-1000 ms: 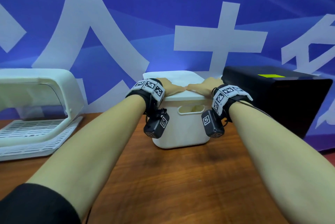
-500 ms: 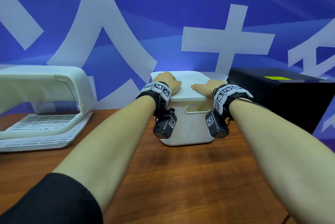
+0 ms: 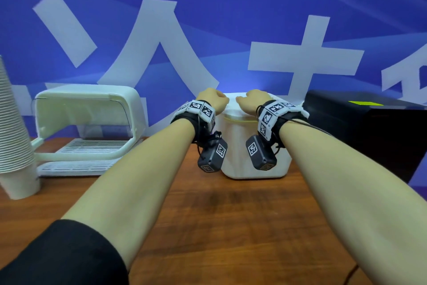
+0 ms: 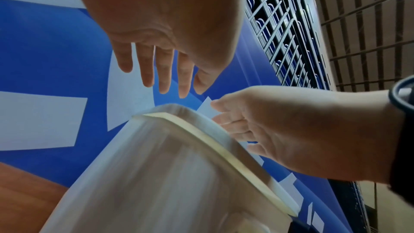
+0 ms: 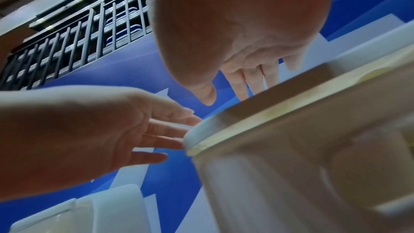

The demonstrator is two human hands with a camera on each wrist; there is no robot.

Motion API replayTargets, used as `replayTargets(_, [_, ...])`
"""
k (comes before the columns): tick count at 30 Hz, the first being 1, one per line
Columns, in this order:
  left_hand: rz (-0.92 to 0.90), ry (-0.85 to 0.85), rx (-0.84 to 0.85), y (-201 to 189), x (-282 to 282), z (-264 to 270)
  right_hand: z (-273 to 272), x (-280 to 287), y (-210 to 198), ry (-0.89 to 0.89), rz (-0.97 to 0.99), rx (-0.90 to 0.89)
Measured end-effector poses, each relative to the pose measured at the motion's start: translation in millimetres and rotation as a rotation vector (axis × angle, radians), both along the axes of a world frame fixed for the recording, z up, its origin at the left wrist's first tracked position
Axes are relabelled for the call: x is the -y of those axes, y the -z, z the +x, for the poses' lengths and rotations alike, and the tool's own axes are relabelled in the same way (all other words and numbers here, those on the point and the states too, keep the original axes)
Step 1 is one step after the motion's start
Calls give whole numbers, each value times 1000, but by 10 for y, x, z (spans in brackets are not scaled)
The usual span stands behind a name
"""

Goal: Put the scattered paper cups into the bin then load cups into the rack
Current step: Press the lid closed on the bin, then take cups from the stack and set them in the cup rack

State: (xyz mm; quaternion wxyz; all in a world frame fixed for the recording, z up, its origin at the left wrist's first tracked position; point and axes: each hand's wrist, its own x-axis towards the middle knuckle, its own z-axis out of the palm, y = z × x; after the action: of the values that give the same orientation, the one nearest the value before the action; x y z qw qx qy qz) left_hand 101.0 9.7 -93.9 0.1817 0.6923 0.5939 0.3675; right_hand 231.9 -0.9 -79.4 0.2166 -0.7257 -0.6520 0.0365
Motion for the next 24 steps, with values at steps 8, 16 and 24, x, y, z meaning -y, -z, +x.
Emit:
replayTargets(8, [69,-104,151,-196,268,-505,-732,179,-167,-233,88,-80])
replayTargets(16, [149,-254,251,-137,474,-1478,-1678,351,-172,-333,13,-458])
replayTargets(24, [305,-369,396,199,728,-2267,-2462,498,112,-565,-137,-722])
